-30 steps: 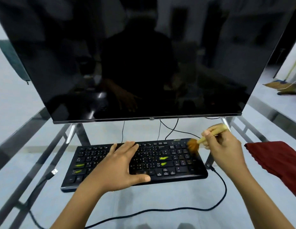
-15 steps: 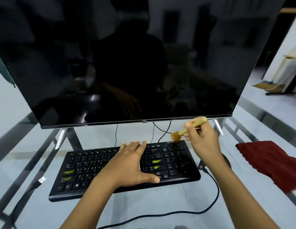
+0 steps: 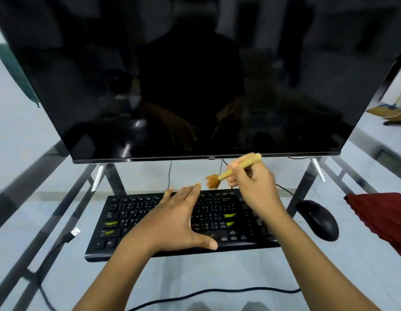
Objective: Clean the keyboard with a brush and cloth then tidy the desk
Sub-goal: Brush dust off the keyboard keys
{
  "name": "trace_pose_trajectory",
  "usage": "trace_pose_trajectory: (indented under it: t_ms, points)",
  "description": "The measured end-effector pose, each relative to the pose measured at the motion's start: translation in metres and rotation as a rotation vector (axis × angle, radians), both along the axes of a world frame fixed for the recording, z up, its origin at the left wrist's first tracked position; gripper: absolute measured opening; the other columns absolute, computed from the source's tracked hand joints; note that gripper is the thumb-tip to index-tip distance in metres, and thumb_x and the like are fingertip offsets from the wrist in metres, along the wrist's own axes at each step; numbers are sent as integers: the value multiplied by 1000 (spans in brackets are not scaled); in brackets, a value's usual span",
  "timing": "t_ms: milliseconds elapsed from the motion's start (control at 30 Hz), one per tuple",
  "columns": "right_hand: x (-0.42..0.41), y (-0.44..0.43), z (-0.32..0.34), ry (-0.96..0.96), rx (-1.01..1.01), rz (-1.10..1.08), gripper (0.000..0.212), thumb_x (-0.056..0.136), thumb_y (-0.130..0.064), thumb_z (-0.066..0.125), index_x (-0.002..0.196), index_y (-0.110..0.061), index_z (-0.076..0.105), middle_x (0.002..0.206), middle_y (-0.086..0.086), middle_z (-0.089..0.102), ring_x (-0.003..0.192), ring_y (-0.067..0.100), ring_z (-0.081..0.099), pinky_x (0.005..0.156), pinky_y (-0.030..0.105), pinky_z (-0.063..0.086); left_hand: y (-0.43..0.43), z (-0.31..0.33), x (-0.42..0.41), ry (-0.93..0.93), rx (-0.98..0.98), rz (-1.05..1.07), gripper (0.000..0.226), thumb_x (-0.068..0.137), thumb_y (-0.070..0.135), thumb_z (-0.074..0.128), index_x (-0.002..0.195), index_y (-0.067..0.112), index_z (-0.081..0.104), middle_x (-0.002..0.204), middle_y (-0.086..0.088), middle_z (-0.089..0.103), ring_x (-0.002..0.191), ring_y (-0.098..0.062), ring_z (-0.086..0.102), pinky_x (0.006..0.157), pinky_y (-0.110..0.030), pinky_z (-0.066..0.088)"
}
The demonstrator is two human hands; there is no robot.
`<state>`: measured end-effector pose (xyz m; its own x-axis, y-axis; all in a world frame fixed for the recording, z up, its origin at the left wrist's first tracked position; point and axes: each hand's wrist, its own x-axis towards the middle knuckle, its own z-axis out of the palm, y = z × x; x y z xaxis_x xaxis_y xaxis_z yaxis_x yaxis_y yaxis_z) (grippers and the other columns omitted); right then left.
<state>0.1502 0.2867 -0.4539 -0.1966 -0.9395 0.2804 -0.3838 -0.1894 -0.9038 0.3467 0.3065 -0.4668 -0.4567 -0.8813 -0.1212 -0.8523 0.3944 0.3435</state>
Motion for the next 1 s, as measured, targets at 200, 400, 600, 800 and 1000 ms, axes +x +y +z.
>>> trace_pose_trajectory:
  t_ms: [200,400,600,800,1000]
  points:
    - [24,9,-6,117,3,14,12,94,-27,57,89,-16,60,69,-3,69,65,6,68,67,25,56,1,-7,35,-17,-46,1,121,65,82,54,154,20,1,162,5,5,147,-6,0,120,-38,-4]
    - [32,22,-6,149,75,109,13,95,-28,55,89,-17,60,71,1,70,64,8,67,65,26,56,12,-13,45,22,-66,35,109,73,77,51,154,23,2,161,9,4,144,-3,-7,119,-34,-8]
    - [30,37,-2,-49,157,256,13,96,-20,55,89,-10,60,83,6,73,62,14,64,59,27,55,8,-16,66,204,-83,160,92,74,82,41,150,36,17,153,11,32,148,-20,5,120,-45,10]
    - [33,32,-4,-49,143,203,16,96,-23,54,87,-12,62,81,5,73,66,16,66,64,34,56,3,-9,112,863,-137,527,52,93,59,41,134,30,54,138,20,51,131,1,41,112,-24,30]
    - [51,18,2,86,8,114,13,96,-26,54,86,-18,57,82,5,72,72,20,71,68,35,61,-5,-32,139,913,7,677,79,77,84,28,133,33,52,138,12,54,131,-7,44,116,-42,26]
